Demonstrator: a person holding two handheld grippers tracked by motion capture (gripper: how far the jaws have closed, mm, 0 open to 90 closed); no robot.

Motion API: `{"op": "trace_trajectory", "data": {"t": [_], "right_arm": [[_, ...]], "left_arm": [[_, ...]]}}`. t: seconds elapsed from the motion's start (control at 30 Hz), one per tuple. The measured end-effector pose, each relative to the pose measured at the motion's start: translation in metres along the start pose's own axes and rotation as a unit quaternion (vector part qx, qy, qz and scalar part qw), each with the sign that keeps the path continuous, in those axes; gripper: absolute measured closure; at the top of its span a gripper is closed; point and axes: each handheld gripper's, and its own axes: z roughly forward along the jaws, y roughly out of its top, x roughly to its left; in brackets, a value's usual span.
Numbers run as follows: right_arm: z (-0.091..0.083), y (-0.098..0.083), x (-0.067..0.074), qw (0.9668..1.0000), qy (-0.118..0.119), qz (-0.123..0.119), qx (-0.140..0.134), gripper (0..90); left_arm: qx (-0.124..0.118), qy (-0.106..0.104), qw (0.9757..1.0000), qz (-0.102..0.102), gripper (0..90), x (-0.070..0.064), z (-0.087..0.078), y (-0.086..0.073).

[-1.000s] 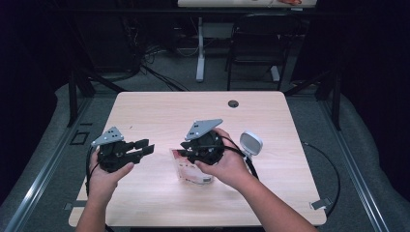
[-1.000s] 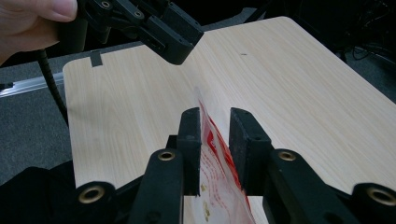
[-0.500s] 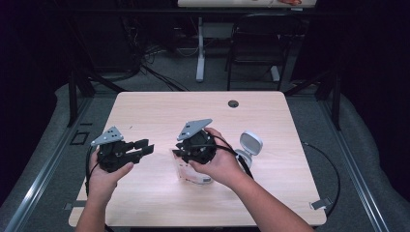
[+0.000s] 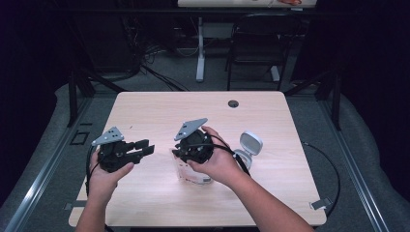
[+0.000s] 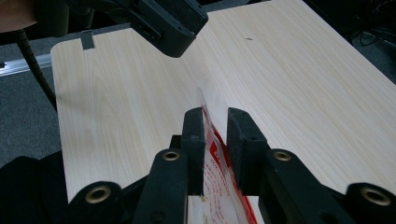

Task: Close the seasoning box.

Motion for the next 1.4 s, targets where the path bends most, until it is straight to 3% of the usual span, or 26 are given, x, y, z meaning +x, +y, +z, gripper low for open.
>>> {"op": "trace_trajectory", "data": {"t": [0.87, 1.4], "right_arm": [[0.008, 0.003, -0.002, 0.9993, 0.000, -0.015, 0.035, 78.8], [0.011, 0.003, -0.004, 0.9989, 0.010, -0.018, 0.042, 84.9]], "left_arm": [[0.003, -0.002, 1.0000, -0.001, 62.9, 0.000, 0.002, -0.001], [0.008, -0.003, 1.0000, -0.002, 62.8, 0.000, 0.005, -0.002]]}}
